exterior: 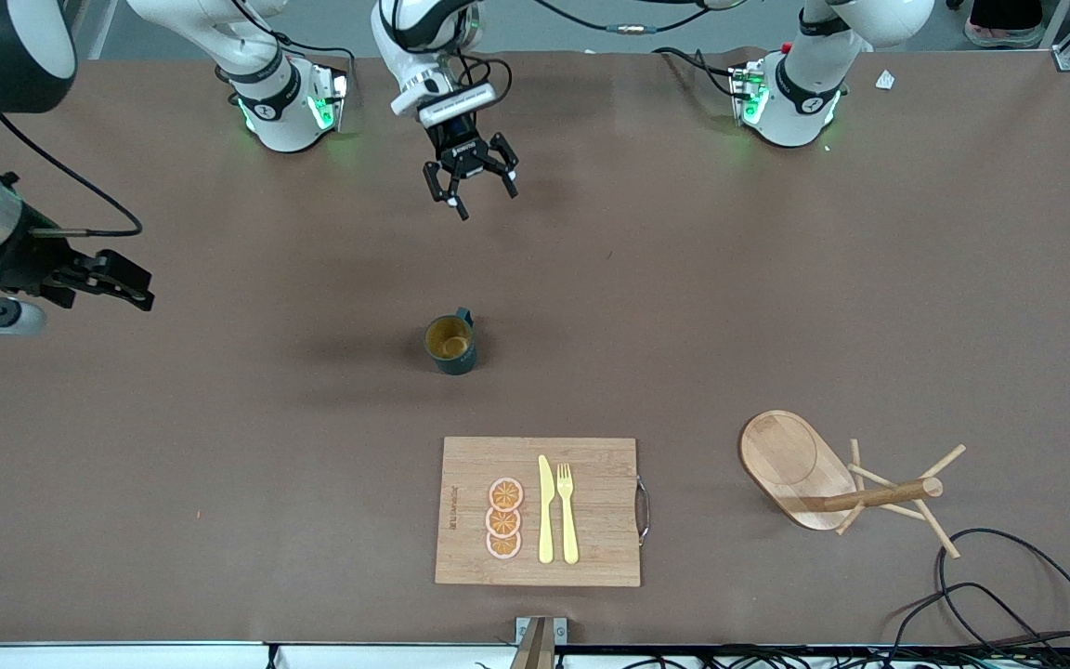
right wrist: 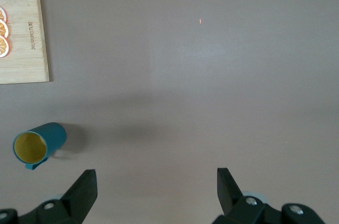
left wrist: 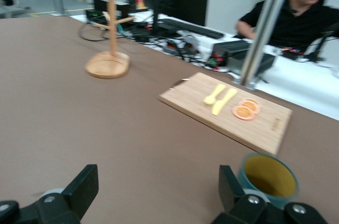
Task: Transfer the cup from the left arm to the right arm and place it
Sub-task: 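Grasp the teal mug rim with the right gripper while the left gripper withdraws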
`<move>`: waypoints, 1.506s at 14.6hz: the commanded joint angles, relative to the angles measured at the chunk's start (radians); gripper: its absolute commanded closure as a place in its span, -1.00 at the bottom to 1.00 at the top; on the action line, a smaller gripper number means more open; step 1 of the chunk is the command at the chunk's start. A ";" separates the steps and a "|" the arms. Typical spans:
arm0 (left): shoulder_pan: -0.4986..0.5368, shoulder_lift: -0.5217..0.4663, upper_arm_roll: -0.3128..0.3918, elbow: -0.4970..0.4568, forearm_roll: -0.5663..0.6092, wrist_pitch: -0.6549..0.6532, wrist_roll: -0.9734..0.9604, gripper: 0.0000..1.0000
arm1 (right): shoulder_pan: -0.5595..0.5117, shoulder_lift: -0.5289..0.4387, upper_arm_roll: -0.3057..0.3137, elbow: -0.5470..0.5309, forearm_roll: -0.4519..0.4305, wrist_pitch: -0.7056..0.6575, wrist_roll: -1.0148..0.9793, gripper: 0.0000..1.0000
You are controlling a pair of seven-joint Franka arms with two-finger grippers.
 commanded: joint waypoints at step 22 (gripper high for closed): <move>0.736 -0.487 -0.006 -0.019 -0.456 0.020 0.894 -0.99 | 0.522 0.434 0.001 -0.008 0.089 0.353 0.912 -1.00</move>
